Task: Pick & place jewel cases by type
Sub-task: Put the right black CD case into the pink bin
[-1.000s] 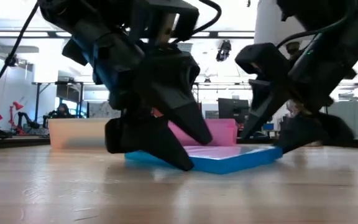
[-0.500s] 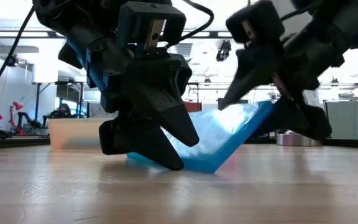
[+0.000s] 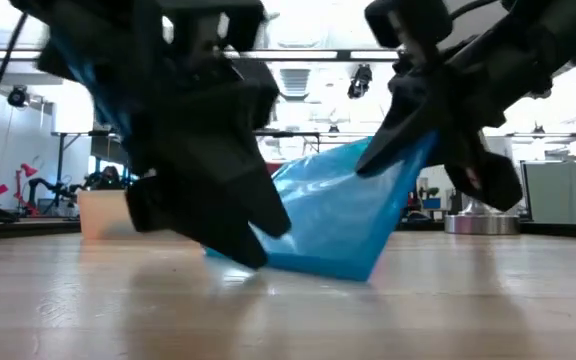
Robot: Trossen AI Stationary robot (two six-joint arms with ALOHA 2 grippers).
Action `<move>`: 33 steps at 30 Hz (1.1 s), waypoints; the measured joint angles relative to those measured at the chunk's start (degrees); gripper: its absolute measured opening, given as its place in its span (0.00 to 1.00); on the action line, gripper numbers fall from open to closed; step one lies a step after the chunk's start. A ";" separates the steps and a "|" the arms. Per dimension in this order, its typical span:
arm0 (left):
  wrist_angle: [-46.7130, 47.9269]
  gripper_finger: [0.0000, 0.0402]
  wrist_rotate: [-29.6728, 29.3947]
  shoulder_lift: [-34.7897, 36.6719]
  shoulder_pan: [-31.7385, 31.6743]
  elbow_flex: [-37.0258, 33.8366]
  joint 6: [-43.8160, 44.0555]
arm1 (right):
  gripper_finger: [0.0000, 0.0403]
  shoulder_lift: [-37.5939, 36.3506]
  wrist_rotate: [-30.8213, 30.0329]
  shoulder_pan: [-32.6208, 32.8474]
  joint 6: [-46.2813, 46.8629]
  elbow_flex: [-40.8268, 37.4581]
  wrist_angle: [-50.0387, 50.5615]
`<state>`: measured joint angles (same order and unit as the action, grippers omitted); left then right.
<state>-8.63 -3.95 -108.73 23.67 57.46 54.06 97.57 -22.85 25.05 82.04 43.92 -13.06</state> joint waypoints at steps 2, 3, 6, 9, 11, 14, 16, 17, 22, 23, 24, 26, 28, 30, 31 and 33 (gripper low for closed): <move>1.05 0.45 -6.08 1.97 2.32 -0.07 0.03 | 0.04 -1.03 -1.08 1.26 0.07 0.07 0.63; 2.63 0.45 -10.99 3.39 3.77 -0.07 0.85 | 0.04 -1.82 -3.22 2.02 0.64 0.07 1.22; 10.97 0.45 -31.78 9.21 9.13 0.15 7.94 | 0.04 -3.90 -14.15 4.23 6.61 0.86 0.82; 21.01 0.45 -43.80 15.29 13.71 0.04 15.78 | 0.04 -4.05 -22.03 3.89 10.48 3.42 0.58; 22.67 0.45 -44.52 19.82 15.36 0.00 14.02 | 0.04 -3.54 -23.20 1.50 8.51 6.42 0.66; 17.95 0.45 -35.33 27.21 16.03 -0.70 2.23 | 0.04 -2.43 -24.35 -3.69 4.54 11.34 0.35; 11.09 0.45 -21.12 32.15 14.50 -2.24 -5.88 | 0.04 -1.54 -24.55 -7.69 -0.02 14.49 0.51; 7.71 0.45 -15.68 34.88 13.50 -3.10 -8.60 | 0.04 -0.98 -23.46 -9.98 -1.94 16.22 0.66; 7.78 0.45 -10.74 50.15 10.39 -5.07 -16.45 | 0.05 5.17 -16.63 -19.54 -3.99 25.46 0.29; 9.39 0.45 -10.62 53.19 10.08 -5.44 -17.67 | 0.05 6.96 -17.52 -20.52 -2.68 27.28 0.46; 11.08 0.45 -10.67 56.10 9.88 -5.68 -18.83 | 0.05 8.86 -18.98 -21.27 -1.29 29.22 0.74; 13.53 0.45 -10.73 61.69 9.65 -6.49 -20.44 | 0.05 13.19 -20.61 -22.39 1.65 33.85 0.45; 15.59 0.45 -11.03 66.67 9.52 -7.72 -21.38 | 0.05 17.89 -21.01 -23.31 4.41 38.72 0.42; 16.93 0.45 -11.05 71.09 9.43 -9.23 -21.98 | 0.06 23.59 -20.64 -24.50 6.22 44.29 0.44; 17.74 0.45 -11.06 73.03 9.43 -10.12 -22.22 | 0.06 26.24 -20.70 -25.09 6.34 46.89 0.75; 17.96 0.45 -11.04 76.59 9.43 -11.95 -22.64 | 0.09 31.46 -22.05 -26.10 7.24 52.41 0.96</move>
<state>9.32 -14.98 -32.13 33.10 45.51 31.43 129.02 -44.90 -1.04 89.28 96.33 -12.09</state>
